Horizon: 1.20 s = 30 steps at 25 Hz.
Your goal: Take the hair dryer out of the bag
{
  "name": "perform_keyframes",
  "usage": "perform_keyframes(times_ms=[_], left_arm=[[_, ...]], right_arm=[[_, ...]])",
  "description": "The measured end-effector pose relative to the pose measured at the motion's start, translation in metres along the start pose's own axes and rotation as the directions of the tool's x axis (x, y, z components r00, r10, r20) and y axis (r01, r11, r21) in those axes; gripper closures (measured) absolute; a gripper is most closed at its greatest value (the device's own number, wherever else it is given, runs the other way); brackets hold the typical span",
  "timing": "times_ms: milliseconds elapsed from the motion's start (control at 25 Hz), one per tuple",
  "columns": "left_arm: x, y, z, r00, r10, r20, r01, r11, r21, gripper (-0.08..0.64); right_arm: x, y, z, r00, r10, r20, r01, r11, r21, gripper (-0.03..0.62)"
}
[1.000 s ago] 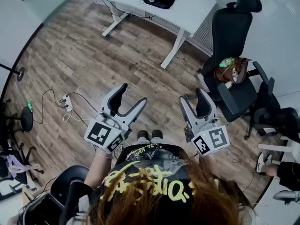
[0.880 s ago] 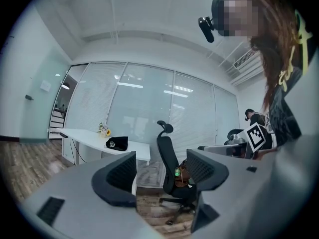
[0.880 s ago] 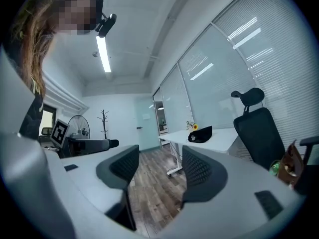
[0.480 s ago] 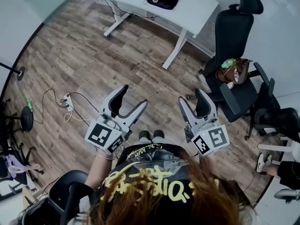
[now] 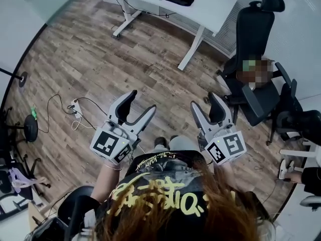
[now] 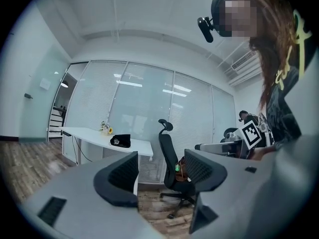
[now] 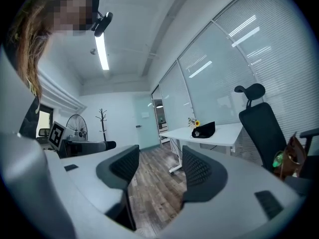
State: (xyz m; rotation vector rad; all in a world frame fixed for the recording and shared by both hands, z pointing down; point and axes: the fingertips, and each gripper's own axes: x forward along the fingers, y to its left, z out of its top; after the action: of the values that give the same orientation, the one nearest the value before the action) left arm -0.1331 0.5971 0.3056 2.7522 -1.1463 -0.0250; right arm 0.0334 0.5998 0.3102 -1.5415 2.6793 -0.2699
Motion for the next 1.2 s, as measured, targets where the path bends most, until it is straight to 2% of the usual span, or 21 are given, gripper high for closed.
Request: perform_keyframes(times_ms=[160, 360, 520, 800, 960, 1200], left_arm=[[-0.008, 0.007, -0.005, 1.0, -0.004, -0.008, 0.004, 1.0, -0.019, 0.282], [0.005, 0.009, -0.002, 1.0, -0.02, 0.001, 0.02, 1.0, -0.023, 0.287], [0.019, 0.012, 0.0, 0.999, -0.034, 0.008, 0.034, 0.998, -0.048, 0.288], [0.04, 0.046, -0.001, 1.0, 0.015, -0.011, -0.015, 0.999, -0.036, 0.295], [0.069, 0.072, 0.005, 0.999, 0.034, 0.005, -0.033, 0.997, -0.064, 0.299], [0.13, 0.103, 0.031, 0.999, 0.019, 0.033, -0.018, 0.999, -0.033, 0.299]], right_arm=[[-0.003, 0.007, -0.006, 1.0, -0.008, -0.02, 0.008, 1.0, 0.003, 0.337], [-0.001, -0.007, -0.005, 0.999, -0.036, -0.013, 0.036, 0.999, 0.02, 0.337], [0.014, -0.015, -0.008, 1.0, -0.017, -0.02, 0.017, 0.999, 0.031, 0.337], [0.059, -0.037, -0.001, 1.0, 0.024, 0.002, -0.024, 0.998, 0.06, 0.338], [0.09, -0.06, 0.006, 0.999, 0.035, -0.003, -0.035, 0.998, 0.046, 0.339], [0.14, -0.108, 0.029, 1.0, 0.027, 0.014, -0.028, 0.999, 0.03, 0.338]])
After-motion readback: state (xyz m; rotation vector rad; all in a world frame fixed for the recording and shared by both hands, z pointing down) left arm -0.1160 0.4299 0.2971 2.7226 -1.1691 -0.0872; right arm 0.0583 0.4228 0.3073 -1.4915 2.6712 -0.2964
